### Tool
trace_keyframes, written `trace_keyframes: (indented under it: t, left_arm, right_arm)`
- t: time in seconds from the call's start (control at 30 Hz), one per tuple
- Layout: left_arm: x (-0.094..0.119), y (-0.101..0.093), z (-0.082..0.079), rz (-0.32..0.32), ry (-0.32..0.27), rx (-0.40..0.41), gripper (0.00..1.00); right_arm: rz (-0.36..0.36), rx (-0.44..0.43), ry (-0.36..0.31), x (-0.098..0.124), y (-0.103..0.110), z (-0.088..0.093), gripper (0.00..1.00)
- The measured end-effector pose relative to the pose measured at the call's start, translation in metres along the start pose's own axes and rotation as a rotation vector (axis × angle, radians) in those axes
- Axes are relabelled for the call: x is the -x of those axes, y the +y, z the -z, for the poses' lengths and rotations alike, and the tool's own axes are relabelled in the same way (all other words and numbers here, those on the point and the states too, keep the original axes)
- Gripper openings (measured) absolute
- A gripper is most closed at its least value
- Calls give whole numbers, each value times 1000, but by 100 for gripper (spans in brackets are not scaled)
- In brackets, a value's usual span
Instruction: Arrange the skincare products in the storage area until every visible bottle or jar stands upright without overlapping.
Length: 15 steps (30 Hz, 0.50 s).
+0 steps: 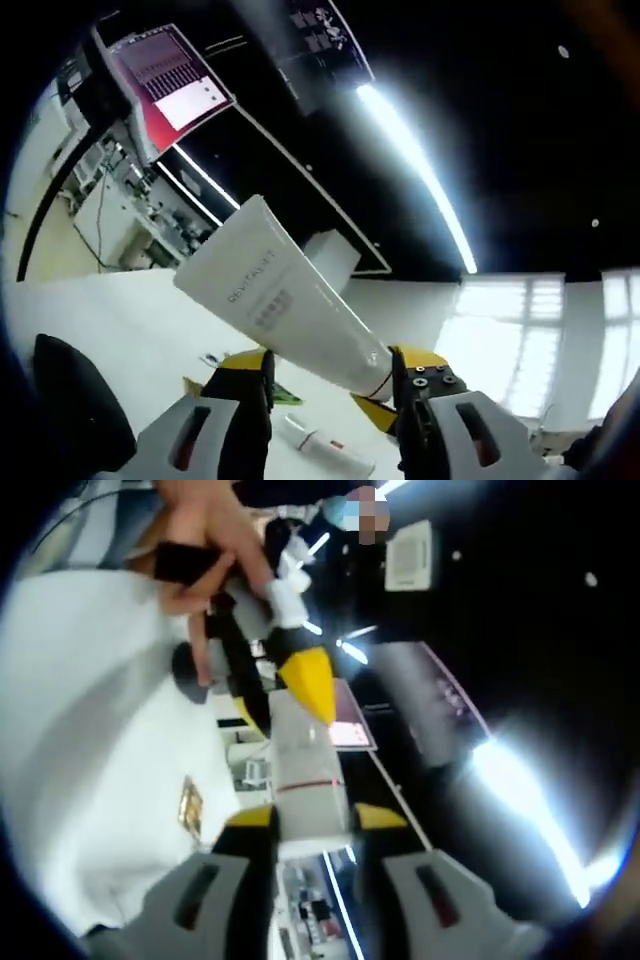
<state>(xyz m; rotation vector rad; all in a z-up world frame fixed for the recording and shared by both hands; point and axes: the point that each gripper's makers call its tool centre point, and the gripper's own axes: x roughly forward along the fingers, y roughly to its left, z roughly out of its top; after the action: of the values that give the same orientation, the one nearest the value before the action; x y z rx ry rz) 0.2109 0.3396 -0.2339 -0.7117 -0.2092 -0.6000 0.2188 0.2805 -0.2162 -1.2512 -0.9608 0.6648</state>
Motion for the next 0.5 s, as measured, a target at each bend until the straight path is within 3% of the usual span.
trace_keyframes:
  t: [0.2,0.5]
  left_arm:
    - [1,-4,-5,20,-37,-4,38]
    - [3,-4,-6,34,-47,25,38]
  right_arm:
    - [18,-24,-18,3,-6,0,26]
    - [22,-20,-41,4,-7,-8,26]
